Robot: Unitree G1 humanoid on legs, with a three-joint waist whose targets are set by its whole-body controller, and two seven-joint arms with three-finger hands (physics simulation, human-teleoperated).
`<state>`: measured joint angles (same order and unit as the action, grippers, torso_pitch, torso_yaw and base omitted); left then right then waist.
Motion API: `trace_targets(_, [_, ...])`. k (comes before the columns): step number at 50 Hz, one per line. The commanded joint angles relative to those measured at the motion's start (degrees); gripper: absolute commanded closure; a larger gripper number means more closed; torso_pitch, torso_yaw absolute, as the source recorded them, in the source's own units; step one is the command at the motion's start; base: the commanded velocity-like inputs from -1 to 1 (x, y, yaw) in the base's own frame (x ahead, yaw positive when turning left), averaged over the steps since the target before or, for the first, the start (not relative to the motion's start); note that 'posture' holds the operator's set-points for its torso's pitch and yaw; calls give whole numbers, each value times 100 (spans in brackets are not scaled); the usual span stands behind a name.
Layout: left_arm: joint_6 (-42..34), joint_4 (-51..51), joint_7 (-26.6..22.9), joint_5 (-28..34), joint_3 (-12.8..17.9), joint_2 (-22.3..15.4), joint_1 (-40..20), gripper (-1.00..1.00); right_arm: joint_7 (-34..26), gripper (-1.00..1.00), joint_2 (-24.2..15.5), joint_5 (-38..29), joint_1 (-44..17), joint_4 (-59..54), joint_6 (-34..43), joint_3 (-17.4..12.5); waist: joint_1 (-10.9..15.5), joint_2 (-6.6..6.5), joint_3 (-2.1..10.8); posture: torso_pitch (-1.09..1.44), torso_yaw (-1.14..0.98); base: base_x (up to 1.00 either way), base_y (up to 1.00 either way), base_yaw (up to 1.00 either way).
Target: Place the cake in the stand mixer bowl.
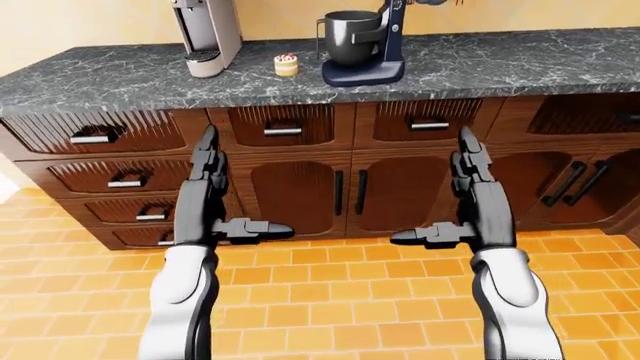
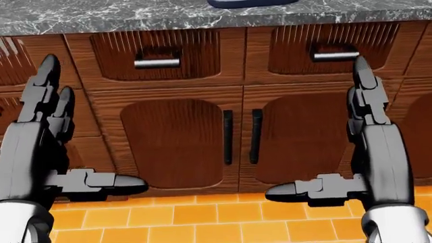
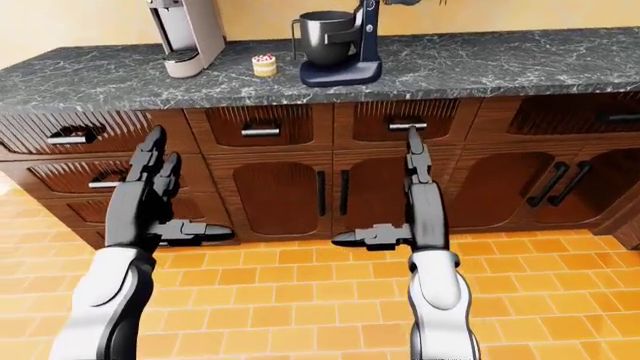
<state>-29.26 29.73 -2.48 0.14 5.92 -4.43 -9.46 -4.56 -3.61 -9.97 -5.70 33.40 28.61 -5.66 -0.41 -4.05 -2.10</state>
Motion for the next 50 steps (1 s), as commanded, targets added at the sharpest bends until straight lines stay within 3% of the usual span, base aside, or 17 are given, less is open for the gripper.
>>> trace_targets(1, [135, 184, 27, 15, 52, -19, -84, -100, -1, -100, -20, 11, -84, 190, -152, 19, 6, -17, 111, 0, 0, 20, 0, 0])
trace_targets(2, [131, 181, 27, 15, 52, -20, -91, -100, 3, -100, -17, 11, -80, 192, -145, 14, 66, 52, 58, 0, 0, 20, 0, 0])
trace_targets(3, [118, 189, 26, 17, 52, -24, -98, -100, 3, -100, -17, 6, -88, 200, -132, 23, 37, 3, 24, 0, 0, 20, 0, 0])
trace_targets(10, [103, 203, 23, 13, 61, -26, -98, -100, 1, -100, -31, 37, -70, 108, -243, -23, 113, 310, 29, 0, 0, 20, 0, 0])
trace_targets(12, [135, 184, 24, 21, 45, -16, -78, -100, 1, -100, -35, 44, -63, 77, -274, -31, 137, 477, 52, 0, 0, 20, 0, 0])
trace_targets(14, [119, 215, 25, 28, 29, -8, -62, -100, -6, -100, -41, 37, -60, 115, -242, -33, 144, 786, 136, 0, 0, 20, 0, 0])
trace_targets(16, [139, 199, 27, 43, 12, -1, -56, -100, -9, -100, -39, 44, -34, 137, -252, -47, 72, 665, 101, 0, 0, 20, 0, 0])
trace_targets(18, [156, 182, 26, 60, -8, 8, -51, -100, -2, -100, -29, 63, 17, 113, -324, -67, 58, 690, 49, 0, 0, 20, 0, 0])
trace_targets(23, [198, 174, 17, 83, -33, 27, -10, -100, 15, -100, -10, 58, 86, 145, -359, -59, 34, 435, 0, 0, 0, 20, 0, 0])
trace_targets(25, [212, 167, 12, 88, -36, 36, -4, -100, 30, -100, -3, 83, 127, 112, -420, -94, 6, 263, 3, 0, 0, 20, 0, 0])
trace_targets(27, [245, 149, 13, 100, -53, 46, 17, -100, 33, -100, -3, 93, 147, 128, -433, -103, -9, -73, 109, 0, 0, 20, 0, 0])
trace_targets(36, [216, 178, 13, 94, -30, 45, 13, -100, 44, -100, 10, 111, 222, 164, -472, -123, 122, 314, 47, 0, 0, 20, 0, 0])
trace_targets(38, [220, 172, 13, 93, -33, 47, 13, -100, 45, -100, 8, 116, 226, 162, -474, -131, 146, 499, 56, 0, 0, 20, 0, 0])
trace_targets(40, [218, 177, 14, 95, -38, 49, 20, -100, 44, -100, 7, 111, 241, 219, -442, -135, 142, 852, 163, 0, 0, 20, 0, 0])
trace_targets(41, [218, 179, 15, 98, -42, 50, 23, -100, 43, -100, 6, 117, 246, 204, -459, -145, 82, 666, 126, 0, 0, 20, 0, 0])
trace_targets(44, [200, 182, 11, 93, -37, 46, 7, -100, 40, -100, 1, 121, 236, 192, -457, -152, 35, 699, 92, 0, 0, 20, 0, 0])
trace_targets(50, [129, 223, -1, 73, -35, 31, -46, -100, 53, -100, -4, 107, 165, 122, -442, -122, 7, 336, 7, 0, 0, 20, 0, 0])
